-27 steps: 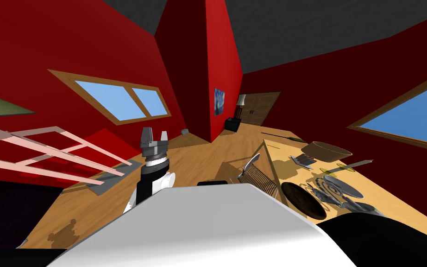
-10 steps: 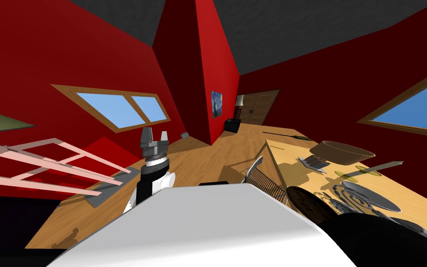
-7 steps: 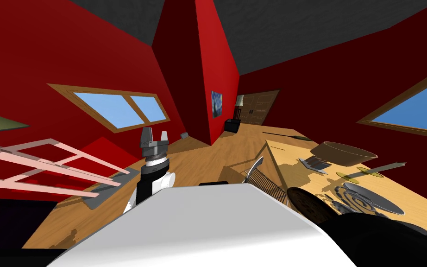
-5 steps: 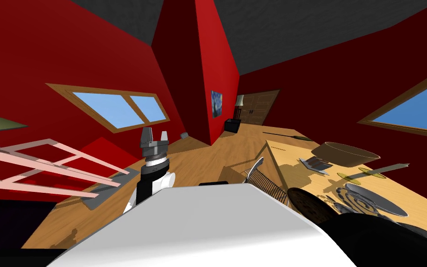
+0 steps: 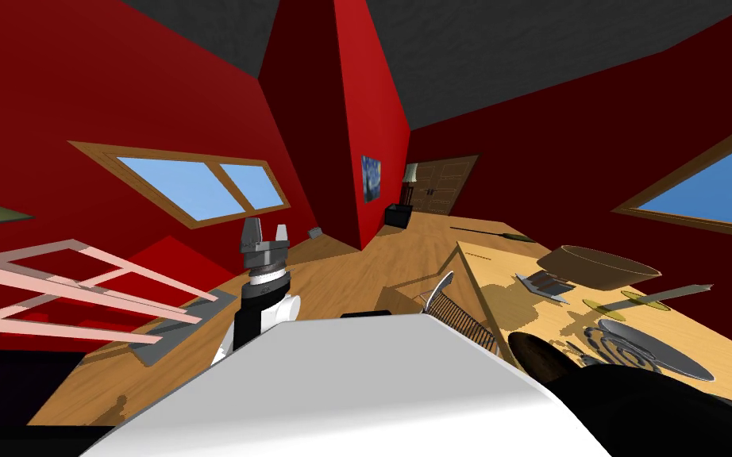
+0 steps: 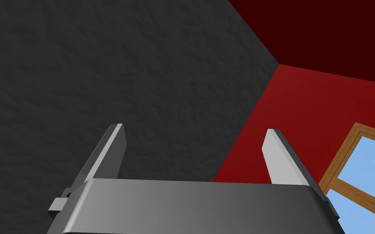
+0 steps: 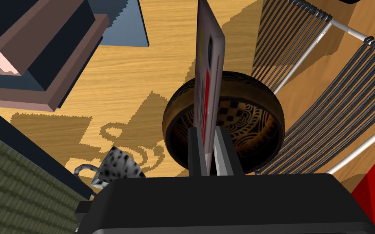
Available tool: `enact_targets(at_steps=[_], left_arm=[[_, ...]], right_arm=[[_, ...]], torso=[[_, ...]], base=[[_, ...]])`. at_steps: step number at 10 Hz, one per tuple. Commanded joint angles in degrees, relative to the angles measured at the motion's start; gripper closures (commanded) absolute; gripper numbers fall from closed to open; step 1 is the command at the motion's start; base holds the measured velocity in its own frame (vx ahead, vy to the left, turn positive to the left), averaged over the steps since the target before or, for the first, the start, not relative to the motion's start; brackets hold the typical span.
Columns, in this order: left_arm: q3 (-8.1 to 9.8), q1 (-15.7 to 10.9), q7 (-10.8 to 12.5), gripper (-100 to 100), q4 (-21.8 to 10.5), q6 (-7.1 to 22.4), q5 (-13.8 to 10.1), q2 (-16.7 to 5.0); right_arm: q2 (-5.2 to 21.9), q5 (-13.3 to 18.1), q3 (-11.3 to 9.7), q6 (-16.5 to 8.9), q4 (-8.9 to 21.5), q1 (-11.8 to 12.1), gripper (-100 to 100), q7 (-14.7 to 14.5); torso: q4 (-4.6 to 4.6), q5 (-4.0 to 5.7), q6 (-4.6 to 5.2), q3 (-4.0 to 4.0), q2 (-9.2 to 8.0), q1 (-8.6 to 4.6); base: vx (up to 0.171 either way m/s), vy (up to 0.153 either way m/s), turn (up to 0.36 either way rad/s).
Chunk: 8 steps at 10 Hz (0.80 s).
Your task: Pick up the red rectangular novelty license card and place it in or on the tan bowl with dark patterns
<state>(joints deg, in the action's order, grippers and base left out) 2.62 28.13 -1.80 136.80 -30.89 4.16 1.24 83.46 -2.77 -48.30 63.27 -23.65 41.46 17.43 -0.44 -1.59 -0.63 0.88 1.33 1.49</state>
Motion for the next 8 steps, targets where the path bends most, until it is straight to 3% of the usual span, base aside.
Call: enact_targets(at_steps=[1, 6, 8], left_arm=[[0.00, 0.0, 0.0, 0, 0.0, 0.0, 0.0, 0.0], [0.00, 0.0, 0.0, 0, 0.0, 0.0, 0.0, 0.0], [0.00, 0.0, 0.0, 0, 0.0, 0.0, 0.0, 0.0]], right_arm=[[2.4, -1.1, -0.1, 0.4, -1.7, 1.1, 100, 0.6], [6.2, -2.5, -0.6, 2.8, -2.2, 1.8, 100, 2.2], [5.7, -1.9, -0.9, 3.3, -1.1, 1.0, 100, 2.4]], torso=[[0.00, 0.00, 0.00, 0.00, 0.00, 0.00], [0.01, -0.01, -0.04, -0.02, -0.03, 0.01], [0.02, 0.02, -0.04, -0.04, -0.06, 0.02]], base=[[0.059, -0.004, 0.002], [0.062, -0.010, -0.001], [0.031, -0.005, 0.007]])
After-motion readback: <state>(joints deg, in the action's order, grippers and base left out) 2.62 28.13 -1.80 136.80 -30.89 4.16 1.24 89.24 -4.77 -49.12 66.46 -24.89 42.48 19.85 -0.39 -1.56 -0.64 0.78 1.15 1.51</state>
